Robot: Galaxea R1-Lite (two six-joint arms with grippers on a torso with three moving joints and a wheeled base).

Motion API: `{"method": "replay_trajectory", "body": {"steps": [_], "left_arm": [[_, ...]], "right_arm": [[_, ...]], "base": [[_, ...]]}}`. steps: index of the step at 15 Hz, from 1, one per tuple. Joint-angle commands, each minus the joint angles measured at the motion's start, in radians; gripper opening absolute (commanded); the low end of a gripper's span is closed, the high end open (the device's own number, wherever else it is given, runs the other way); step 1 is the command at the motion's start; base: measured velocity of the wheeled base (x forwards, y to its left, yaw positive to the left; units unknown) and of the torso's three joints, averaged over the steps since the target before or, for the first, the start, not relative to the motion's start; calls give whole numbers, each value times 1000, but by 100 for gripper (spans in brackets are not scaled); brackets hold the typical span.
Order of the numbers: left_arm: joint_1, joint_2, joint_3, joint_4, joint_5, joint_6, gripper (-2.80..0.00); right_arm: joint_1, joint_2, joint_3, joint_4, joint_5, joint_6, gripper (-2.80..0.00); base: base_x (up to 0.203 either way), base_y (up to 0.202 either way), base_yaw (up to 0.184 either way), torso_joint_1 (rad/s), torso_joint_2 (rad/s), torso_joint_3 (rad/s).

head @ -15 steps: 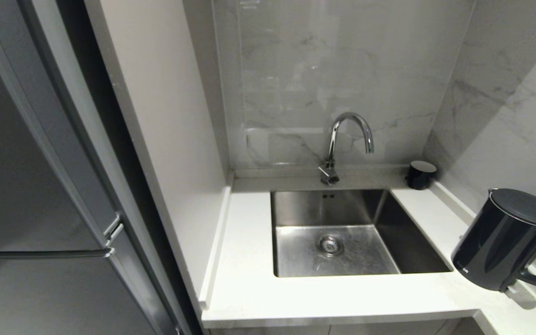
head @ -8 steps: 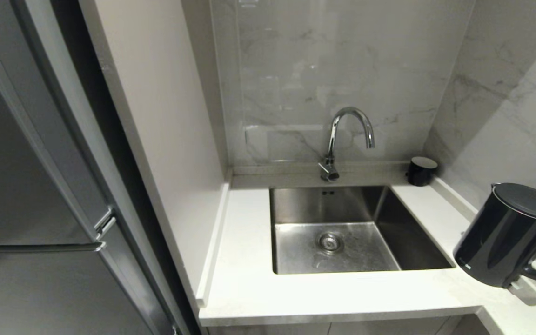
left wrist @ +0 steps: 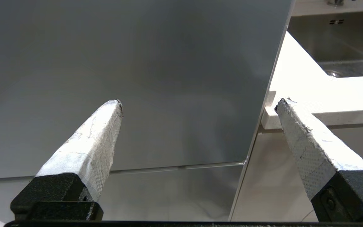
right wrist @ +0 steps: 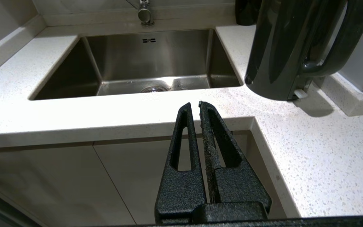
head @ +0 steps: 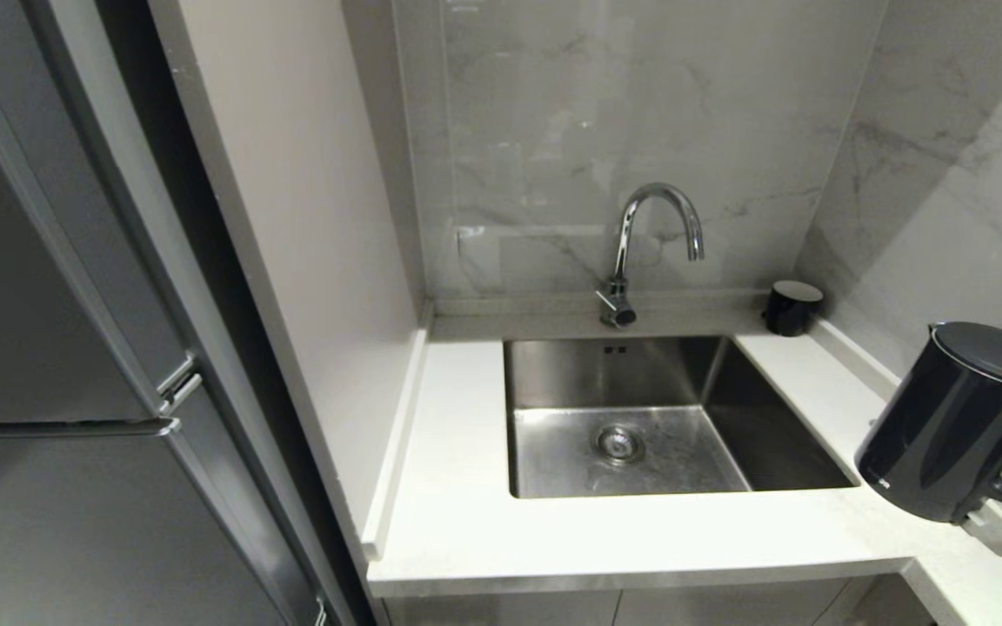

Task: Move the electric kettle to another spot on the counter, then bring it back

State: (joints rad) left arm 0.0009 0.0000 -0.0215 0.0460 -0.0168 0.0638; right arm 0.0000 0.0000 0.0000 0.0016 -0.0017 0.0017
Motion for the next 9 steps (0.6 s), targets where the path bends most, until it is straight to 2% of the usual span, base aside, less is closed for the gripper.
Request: {"method": "replay_trajectory", "body": {"steps": [1, 9], "left_arm": [[1, 2, 0, 0, 0, 1, 0], [0, 2, 0, 0, 0, 1, 0]], "right_arm": [[0, 0, 0, 0, 0, 0, -280], [0, 2, 0, 0, 0, 0, -280]], "base": [[0, 0, 0, -142, 333, 204], [0, 0, 0, -125, 331, 200]]}}
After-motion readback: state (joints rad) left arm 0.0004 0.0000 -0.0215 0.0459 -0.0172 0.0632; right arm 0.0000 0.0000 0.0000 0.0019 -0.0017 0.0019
